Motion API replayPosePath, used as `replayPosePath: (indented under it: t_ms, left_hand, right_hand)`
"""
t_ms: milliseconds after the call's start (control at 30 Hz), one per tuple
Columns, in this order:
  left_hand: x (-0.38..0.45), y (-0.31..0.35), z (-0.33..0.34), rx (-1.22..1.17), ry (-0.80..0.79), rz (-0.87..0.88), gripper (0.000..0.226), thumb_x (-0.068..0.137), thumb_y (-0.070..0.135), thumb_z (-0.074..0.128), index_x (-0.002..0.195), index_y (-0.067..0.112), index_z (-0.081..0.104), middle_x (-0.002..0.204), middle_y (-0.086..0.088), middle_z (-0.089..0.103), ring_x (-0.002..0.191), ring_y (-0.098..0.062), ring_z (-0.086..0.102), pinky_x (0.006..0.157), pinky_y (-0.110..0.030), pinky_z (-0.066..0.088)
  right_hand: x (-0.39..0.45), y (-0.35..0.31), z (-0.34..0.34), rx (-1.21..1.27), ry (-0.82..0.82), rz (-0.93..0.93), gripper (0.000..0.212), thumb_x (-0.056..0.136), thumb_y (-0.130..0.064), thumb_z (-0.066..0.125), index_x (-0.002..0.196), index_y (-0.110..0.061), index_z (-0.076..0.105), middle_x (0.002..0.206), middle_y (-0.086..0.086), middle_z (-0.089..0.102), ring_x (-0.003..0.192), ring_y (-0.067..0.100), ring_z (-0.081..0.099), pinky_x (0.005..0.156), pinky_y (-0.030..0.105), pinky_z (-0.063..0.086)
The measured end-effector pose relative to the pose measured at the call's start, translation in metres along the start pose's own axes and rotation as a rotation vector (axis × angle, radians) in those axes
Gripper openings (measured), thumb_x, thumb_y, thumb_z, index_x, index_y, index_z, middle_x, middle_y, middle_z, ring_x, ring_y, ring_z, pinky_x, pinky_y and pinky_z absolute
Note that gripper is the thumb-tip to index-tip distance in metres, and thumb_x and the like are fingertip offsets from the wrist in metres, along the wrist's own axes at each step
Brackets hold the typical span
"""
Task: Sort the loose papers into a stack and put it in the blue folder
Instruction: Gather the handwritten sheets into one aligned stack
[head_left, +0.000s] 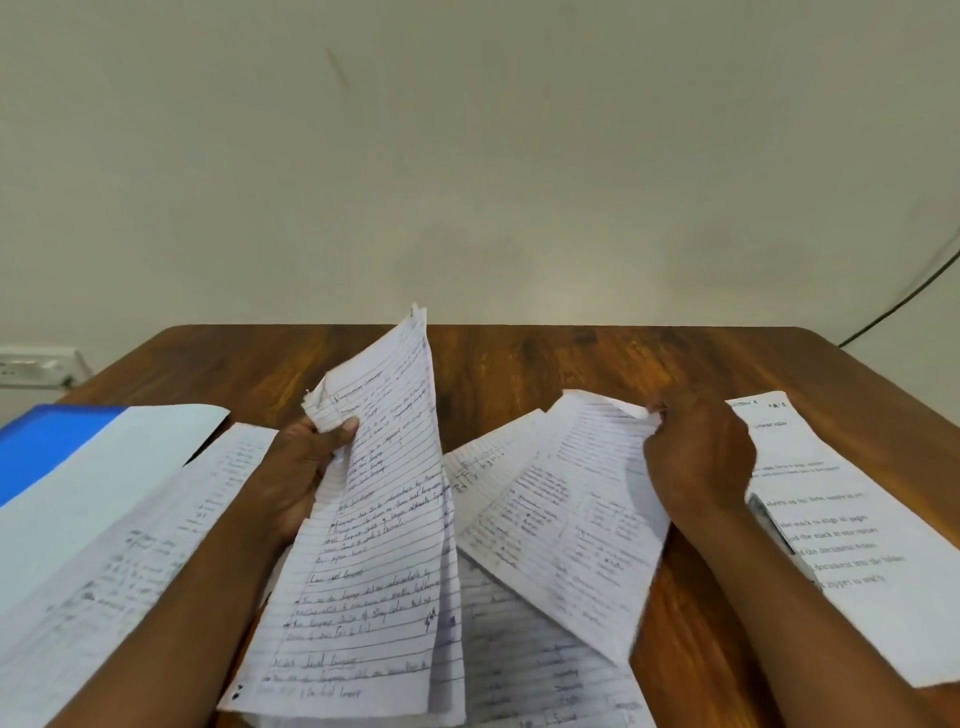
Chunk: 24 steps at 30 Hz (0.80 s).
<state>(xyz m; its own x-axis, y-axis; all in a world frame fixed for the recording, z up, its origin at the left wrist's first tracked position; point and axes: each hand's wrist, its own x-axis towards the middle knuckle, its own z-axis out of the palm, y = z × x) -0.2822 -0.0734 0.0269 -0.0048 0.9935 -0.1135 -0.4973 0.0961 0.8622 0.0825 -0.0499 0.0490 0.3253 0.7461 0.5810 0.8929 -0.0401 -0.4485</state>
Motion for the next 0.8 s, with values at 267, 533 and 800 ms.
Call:
replayPosePath:
  t_ms: [267, 533, 800]
  left_hand:
    - [0.001, -0.001, -0.001, -0.032, -0.026, 0.018, 0.031, 0.106, 0.002, 0.05, 0.131, 0.005, 0.066, 0.118, -0.017, 0.077, 0.092, -0.026, 0.08, 0.069, -0.037, 0.067]
    - [0.007, -0.003, -0.007, -0.061, -0.043, 0.011, 0.037, 0.104, 0.003, 0.054, 0.139, 0.006, 0.063, 0.135, -0.02, 0.069, 0.107, -0.031, 0.076, 0.082, -0.042, 0.066]
    - [0.013, -0.006, -0.013, -0.039, -0.013, 0.024, 0.04, 0.101, 0.004, 0.057, 0.14, 0.006, 0.062, 0.137, -0.02, 0.068, 0.114, -0.033, 0.073, 0.086, -0.042, 0.065]
  right_hand:
    - [-0.002, -0.012, -0.018, -0.261, -0.151, -0.014, 0.041, 0.085, -0.012, 0.083, 0.122, -0.006, 0.066, 0.131, 0.023, 0.061, 0.115, 0.042, 0.062, 0.089, 0.049, 0.056]
    - [-0.038, -0.063, -0.019, -0.136, -0.865, -0.376, 0.12, 0.063, -0.092, 0.068, 0.162, -0.037, 0.028, 0.173, -0.003, 0.02, 0.159, 0.024, 0.018, 0.126, 0.058, 0.016]
    - [-0.019, -0.042, -0.032, -0.115, -1.123, -0.329, 0.12, 0.068, -0.069, 0.085, 0.164, -0.042, 0.017, 0.175, -0.007, 0.009, 0.161, 0.024, 0.014, 0.127, 0.053, 0.021]
